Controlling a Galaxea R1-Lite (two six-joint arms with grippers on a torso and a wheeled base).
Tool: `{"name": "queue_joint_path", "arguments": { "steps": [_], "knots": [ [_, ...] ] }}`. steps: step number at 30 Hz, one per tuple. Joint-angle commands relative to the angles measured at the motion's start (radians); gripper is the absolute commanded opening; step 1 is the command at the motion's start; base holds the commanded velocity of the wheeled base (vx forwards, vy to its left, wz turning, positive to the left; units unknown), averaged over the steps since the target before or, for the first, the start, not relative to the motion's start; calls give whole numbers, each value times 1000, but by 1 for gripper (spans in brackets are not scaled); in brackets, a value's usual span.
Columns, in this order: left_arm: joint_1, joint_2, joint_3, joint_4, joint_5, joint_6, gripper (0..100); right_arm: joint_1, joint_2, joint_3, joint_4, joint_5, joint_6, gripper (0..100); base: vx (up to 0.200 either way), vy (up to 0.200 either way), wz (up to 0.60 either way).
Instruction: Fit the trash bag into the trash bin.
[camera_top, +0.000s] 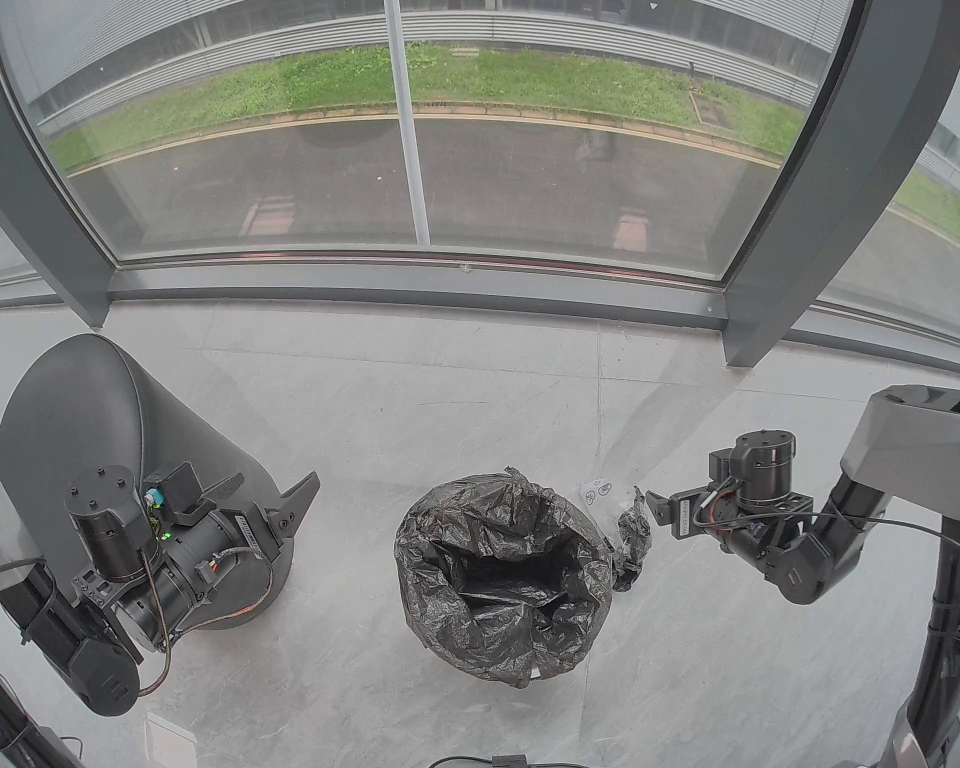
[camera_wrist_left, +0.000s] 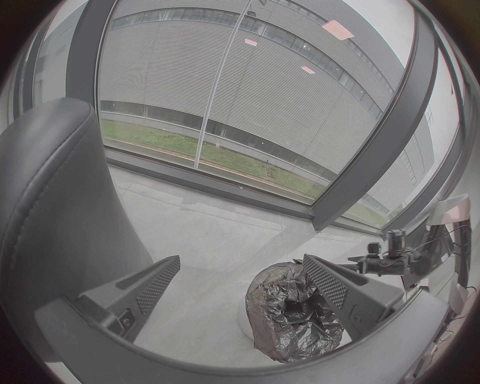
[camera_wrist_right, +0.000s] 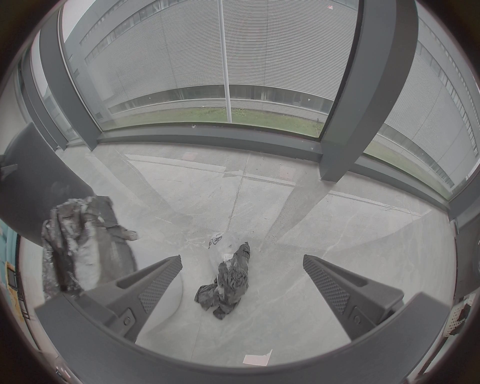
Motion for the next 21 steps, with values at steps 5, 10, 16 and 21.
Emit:
{"name": "queue_joint_path", "arguments": {
  "steps": [5,10,16,21],
  "knots": [
    [4,19,8,6,-33,-3,100,-12,217,-322,188,42,2,100,0,0,0],
    [4,30,8,6,-35,-6,100,-12,243,-405,264,63,7,100,0,0,0],
    [4,59,10,0,-33,-6,100,-12,324,-560,379,60,5,100,0,0,0],
    [-4,73,13,-2,-33,-7,100,-14,355,-612,431,62,5,100,0,0,0]
  ]
}}
